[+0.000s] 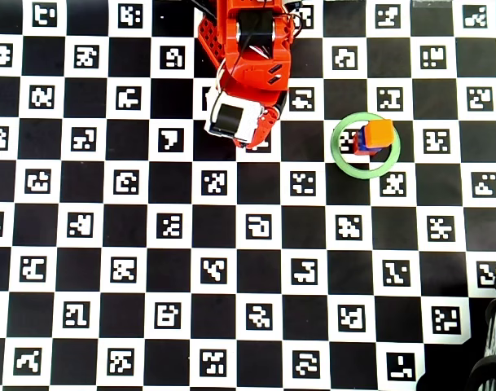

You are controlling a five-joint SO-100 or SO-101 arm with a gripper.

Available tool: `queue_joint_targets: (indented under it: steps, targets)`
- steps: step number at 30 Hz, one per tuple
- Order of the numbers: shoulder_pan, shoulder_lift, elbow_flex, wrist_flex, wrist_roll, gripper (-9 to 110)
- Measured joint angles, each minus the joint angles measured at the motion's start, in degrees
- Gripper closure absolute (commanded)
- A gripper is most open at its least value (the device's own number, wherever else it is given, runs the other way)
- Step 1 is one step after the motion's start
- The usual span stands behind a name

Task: Grab the red cube then put it in the green circle then put the blue cube on top and finally the orange cube on top

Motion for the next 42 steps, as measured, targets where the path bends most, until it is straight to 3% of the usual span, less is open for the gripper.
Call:
queue_joint_targets:
  steps: [42]
  targets:
    - [0.00,0.00,0.00,0.09,-1.58,108]
